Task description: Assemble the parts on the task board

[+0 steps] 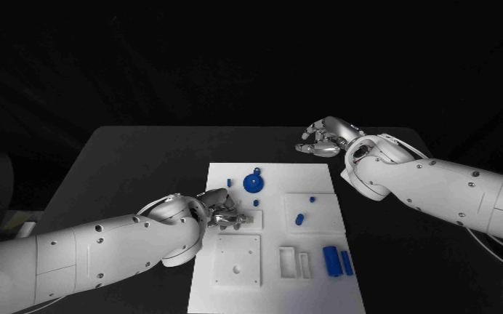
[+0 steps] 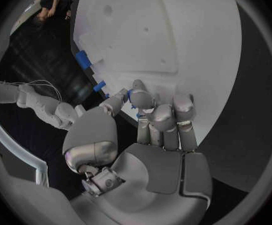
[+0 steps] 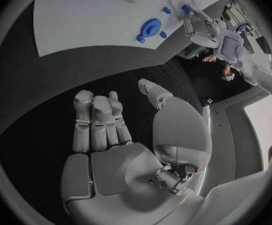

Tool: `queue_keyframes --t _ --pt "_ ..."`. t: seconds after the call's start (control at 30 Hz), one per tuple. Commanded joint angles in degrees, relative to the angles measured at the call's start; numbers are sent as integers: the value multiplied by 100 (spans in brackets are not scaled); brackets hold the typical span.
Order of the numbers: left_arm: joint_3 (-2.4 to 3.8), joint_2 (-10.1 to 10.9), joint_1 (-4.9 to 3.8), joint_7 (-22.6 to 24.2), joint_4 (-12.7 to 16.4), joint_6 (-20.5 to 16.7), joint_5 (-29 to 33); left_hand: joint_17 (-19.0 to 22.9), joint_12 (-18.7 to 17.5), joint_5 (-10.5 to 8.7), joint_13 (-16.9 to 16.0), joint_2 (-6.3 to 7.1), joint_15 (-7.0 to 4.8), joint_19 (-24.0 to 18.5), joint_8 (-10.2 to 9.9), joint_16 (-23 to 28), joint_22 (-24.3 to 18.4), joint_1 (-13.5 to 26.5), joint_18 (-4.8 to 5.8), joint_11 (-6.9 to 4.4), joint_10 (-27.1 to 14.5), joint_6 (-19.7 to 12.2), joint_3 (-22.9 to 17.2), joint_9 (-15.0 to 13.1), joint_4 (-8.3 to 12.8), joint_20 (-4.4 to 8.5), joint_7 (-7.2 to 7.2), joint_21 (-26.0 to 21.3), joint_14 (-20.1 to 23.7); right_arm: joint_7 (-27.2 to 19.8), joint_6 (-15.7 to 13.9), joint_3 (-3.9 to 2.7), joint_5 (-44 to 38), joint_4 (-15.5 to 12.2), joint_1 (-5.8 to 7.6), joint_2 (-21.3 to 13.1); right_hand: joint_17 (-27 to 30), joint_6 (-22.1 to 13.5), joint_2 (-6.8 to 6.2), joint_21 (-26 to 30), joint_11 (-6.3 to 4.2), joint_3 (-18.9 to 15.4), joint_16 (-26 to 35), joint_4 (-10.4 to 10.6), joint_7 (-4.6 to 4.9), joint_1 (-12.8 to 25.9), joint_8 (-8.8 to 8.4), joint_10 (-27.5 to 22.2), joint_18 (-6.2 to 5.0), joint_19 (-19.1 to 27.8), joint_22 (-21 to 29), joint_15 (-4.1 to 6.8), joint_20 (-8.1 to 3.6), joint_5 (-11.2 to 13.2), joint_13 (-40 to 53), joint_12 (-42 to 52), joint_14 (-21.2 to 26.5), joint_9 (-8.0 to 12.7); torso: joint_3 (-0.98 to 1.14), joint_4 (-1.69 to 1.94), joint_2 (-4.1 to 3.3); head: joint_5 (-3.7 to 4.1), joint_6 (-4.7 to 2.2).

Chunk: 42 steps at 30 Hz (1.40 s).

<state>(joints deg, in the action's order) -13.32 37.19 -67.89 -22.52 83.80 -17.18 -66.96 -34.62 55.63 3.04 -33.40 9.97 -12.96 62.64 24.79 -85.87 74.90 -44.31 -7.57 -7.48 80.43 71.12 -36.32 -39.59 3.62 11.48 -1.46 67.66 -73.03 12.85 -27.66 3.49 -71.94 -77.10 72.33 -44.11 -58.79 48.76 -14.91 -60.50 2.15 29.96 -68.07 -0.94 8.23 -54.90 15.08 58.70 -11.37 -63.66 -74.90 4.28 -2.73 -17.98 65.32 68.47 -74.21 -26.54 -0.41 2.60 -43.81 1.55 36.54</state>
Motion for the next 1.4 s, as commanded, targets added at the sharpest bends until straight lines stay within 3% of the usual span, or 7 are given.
queue_keyframes --t 0.03,0.23,0.37,0.53,1.1,1.27,1.4 --pt "-18 2 23 -123 -41 226 98 13 20 -21 16 106 -69 -46 8 -30 27 29 -60 -10 21 -55 -23 -10 -93 428 15 19 -8 -37 53 -2 -8 -6 -3 1 -7 0 29 23 -4 0 27 25 41 33 19 -18 -363 -17 -77 -1 -39 -33 -5 20 -46 -3 2 1 1 4 -3" --pt "-7 10 23 -107 -69 176 166 20 18 -19 30 203 -64 -49 14 -32 22 49 -66 -6 21 -70 -66 -19 -215 426 19 21 1 -36 51 -2 -7 -7 -3 -9 -8 0 29 24 -4 -1 28 26 41 33 19 -18 -363 -17 -78 -1 -40 -36 -6 21 -46 -3 -1 2 1 5 -9" --pt "-3 9 23 -94 -75 167 206 23 18 -24 43 488 -61 -48 32 -42 7 295 -76 -4 27 -85 -132 -42 -635 427 21 22 12 -37 51 -2 -7 -10 -3 -8 -8 -1 30 25 -5 -2 28 26 41 32 19 -19 -363 -17 -78 -1 -40 -37 -6 21 -46 -3 -1 3 0 6 -13" --pt "1 8 23 -82 -75 141 210 14 26 -22 41 426 -60 -102 54 -59 25 420 -89 1 5 -126 238 -83 -634 425 21 47 41 -37 50 -2 -7 -7 -3 -7 -8 -1 29 25 -5 -3 29 26 41 31 19 -19 -363 -18 -78 -1 -40 -38 -7 21 -46 -3 -2 5 1 8 -13" --pt "40 66 23 -13 -41 101 347 17 25 -22 46 533 -67 -128 61 -58 16 467 -114 -7 -3 -145 314 -101 -777 430 17 45 56 -41 43 -2 -5 13 -4 -17 -10 -3 29 27 -4 -8 30 29 41 29 18 -19 -363 -18 -80 -1 -41 -42 -9 23 -46 -2 -5 6 2 11 -6" --pt "253 130 23 -18 -17 379 591 22 14 -22 53 577 -64 -140 50 -46 13 449 -119 -2 -16 -172 328 -101 -796 429 23 42 72 -47 37 -2 1 30 -8 -18 -10 -4 28 27 -4 -10 31 30 41 30 17 -19 -363 -18 -80 -1 -41 -43 -10 23 -47 -2 -8 8 3 12 -13" --pt "489 199 15 -27 13 602 832 36 -20 -22 73 599 -46 -179 22 -16 7 447 -118 16 -40 -224 374 -97 -836 419 42 26 110 -51 29 -2 6 75 -9 -13 -11 -5 26 27 -4 -13 31 33 42 34 17 -20 -363 -18 -81 -1 -41 -42 -10 23 -47 -2 -9 10 3 21 -22"
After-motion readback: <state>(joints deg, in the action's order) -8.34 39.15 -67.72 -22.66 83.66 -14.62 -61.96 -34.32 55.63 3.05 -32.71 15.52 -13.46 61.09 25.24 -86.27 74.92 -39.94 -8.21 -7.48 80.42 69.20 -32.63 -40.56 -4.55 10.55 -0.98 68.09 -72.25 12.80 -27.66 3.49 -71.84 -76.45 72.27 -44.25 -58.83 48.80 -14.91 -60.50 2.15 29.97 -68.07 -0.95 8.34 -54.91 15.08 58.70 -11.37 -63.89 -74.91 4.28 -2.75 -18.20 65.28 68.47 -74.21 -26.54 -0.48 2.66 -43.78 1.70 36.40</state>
